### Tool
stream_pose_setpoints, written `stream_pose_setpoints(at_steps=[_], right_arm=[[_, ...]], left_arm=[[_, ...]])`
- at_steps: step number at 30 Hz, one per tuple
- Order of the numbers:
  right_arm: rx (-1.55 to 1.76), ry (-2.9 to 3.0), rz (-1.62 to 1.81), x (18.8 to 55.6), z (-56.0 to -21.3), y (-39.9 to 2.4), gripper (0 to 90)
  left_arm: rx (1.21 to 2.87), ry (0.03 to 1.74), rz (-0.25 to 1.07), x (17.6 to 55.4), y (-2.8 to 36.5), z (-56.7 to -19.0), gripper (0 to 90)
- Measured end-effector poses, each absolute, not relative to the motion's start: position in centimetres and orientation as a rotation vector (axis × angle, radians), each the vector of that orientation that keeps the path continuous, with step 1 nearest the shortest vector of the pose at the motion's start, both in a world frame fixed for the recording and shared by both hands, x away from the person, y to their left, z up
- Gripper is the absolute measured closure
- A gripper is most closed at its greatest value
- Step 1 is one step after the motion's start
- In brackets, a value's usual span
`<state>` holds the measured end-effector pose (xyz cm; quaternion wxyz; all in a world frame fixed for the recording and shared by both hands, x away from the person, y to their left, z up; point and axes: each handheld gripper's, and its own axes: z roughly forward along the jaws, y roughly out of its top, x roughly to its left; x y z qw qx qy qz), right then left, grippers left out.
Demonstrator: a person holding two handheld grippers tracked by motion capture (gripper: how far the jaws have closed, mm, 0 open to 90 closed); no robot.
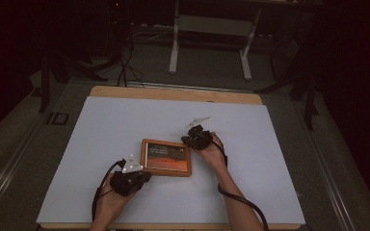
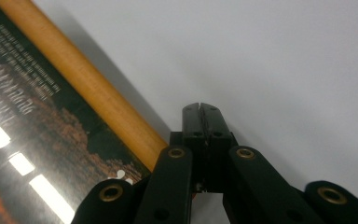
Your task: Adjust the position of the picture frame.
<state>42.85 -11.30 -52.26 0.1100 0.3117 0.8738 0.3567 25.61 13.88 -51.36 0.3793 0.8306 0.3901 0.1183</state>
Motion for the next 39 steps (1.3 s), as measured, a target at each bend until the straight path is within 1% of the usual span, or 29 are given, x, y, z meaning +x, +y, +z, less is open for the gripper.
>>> stream_pose_setpoints(at_steps=[3,11,15,17,18,20,27,29,33,35,36,37,38,39], right_arm=[[0.896,2.596,1.044,42.6,-52.2,-11.6,90.0],[0.794,2.656,1.014,40.5,-52.0,-12.6,90.0],[0.730,2.680,0.971,38.3,-52.1,-13.3,90.0],[0.722,2.682,0.970,38.0,-52.1,-13.4,90.0],[0.709,2.683,0.970,37.0,-52.1,-13.6,90.0],[0.701,2.684,0.977,36.4,-52.0,-13.8,90.0],[0.629,2.715,0.993,33.7,-51.2,-14.5,90.0],[0.609,2.728,0.988,33.4,-51.1,-14.5,90.0],[0.600,2.735,1.002,33.5,-50.9,-14.5,90.0],[0.609,2.725,1.017,33.8,-50.9,-14.5,89.3],[0.643,2.715,1.053,34.3,-50.7,-14.4,83.9],[0.660,2.708,1.072,34.7,-50.7,-14.4,79.5],[0.684,2.699,1.090,35.0,-50.6,-14.3,74.7],[0.684,2.699,1.090,35.0,-50.6,-14.3,74.7]], left_arm=[[2.124,1.006,0.309,25.7,14.0,-51.4,89.2],[2.115,1.065,0.348,26.5,14.4,-51.6,89.2],[2.083,1.119,0.369,27.4,15.0,-51.7,89.2],[2.076,1.131,0.372,27.6,15.1,-51.8,89.1],[2.069,1.143,0.382,28.0,15.3,-51.8,89.1],[2.087,1.163,0.410,28.5,15.1,-52.1,89.1],[2.097,1.195,0.423,30.1,14.7,-52.5,89.1],[2.096,1.198,0.425,30.4,14.6,-52.5,89.1],[2.043,1.228,0.387,31.9,15.3,-52.9,88.6],[2.033,1.247,0.396,32.0,15.5,-52.9,83.0],[2.016,1.282,0.427,32.1,15.9,-52.8,79.7],[2.016,1.282,0.427,32.1,15.9,-52.8,76.5],[1.977,1.302,0.416,32.0,16.2,-52.5,73.3],[1.977,1.302,0.416,32.0,16.2,-52.5,70.0]])
